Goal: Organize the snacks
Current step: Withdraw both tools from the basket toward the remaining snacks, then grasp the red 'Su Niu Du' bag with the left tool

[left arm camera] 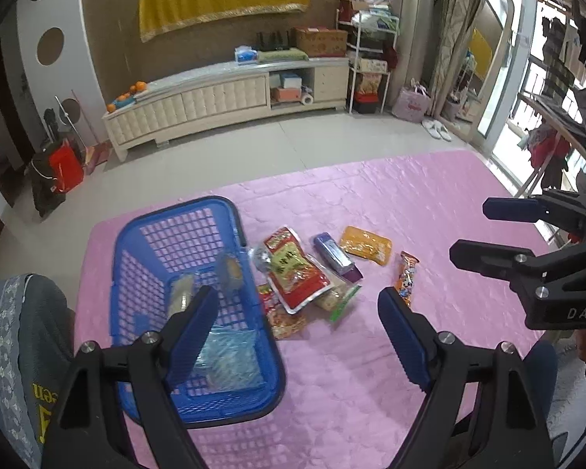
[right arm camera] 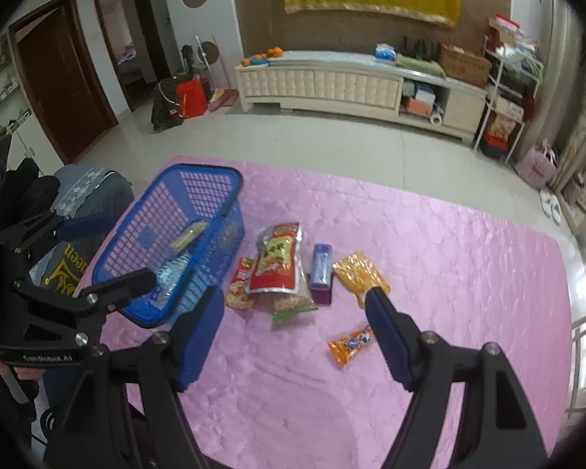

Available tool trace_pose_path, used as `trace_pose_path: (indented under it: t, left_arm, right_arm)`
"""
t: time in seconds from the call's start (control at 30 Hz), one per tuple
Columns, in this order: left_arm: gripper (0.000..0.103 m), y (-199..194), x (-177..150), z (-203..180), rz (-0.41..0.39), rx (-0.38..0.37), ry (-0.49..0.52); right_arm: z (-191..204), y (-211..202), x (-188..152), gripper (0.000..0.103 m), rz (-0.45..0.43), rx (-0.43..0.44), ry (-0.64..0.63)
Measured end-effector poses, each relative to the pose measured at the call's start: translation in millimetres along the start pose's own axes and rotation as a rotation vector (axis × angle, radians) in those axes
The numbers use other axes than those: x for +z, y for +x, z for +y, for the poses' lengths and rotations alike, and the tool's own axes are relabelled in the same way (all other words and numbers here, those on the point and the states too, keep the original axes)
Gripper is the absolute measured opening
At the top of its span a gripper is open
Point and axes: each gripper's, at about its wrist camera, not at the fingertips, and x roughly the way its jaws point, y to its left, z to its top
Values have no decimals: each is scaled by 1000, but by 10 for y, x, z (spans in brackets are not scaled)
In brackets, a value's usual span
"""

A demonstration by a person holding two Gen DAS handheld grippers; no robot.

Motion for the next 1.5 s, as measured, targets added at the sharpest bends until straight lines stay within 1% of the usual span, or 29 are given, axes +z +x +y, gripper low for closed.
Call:
trace_pose_path:
  t: [0.1,0.2,0.23,0.37,0.5,0.7,0.83,0.93,1.1,1.17,1.23,1.33,1.4,1.47,1.5]
  left_arm:
    - [82,90,68,-69,5,-5,-3]
    - [82,227,125,-90,45,-25,-41]
    - [82,289,145,-100,67,-22,-49]
    - [82,451,187,-165,103,3,-44]
    - [82,637,252,-215,135,1,-58]
    - [82,902,339,-244,170,7,-64]
    - [82,1129,394,-247,228,4,-75]
    - [82,1272,446,-237,246,5,-88]
    - [82,1498,546,-258,282,-21,-116]
    - [82,1598,568,-278,302,-12,-114]
    - [82,1748,578,-262,338,5,-139]
    - [82,1926,568,-229,357,6,-158]
    - [82,2015,544,-192,361,28,-168]
    - [73,2133,507,-145,372,28,-181]
    - [65,2185,488,-117,381,28,-191]
  right_arm:
    - [-165,40,8,78,26,-12,27]
    - [-334,105,7,78,51,-16,58]
    - [-394,142,10,78,61,-15,69]
    - [-576,283,8,78,104,3,116]
    - [-755,437,12,78,137,19,161]
    - [-901,649,44,78,165,43,192]
    - [-965,790,100,78,195,64,195]
    - [-1007,857,166,78,197,67,192]
    - [-1084,996,202,78,204,75,184]
    - [-1138,1062,197,78,208,83,197]
    - [-1210,1163,172,78,222,90,215]
    - [-1310,1316,174,78,244,79,236]
    - [-1361,1408,178,78,255,69,247]
    - [-1393,1499,172,78,262,65,251]
    - [-1400,1528,170,78,265,67,251]
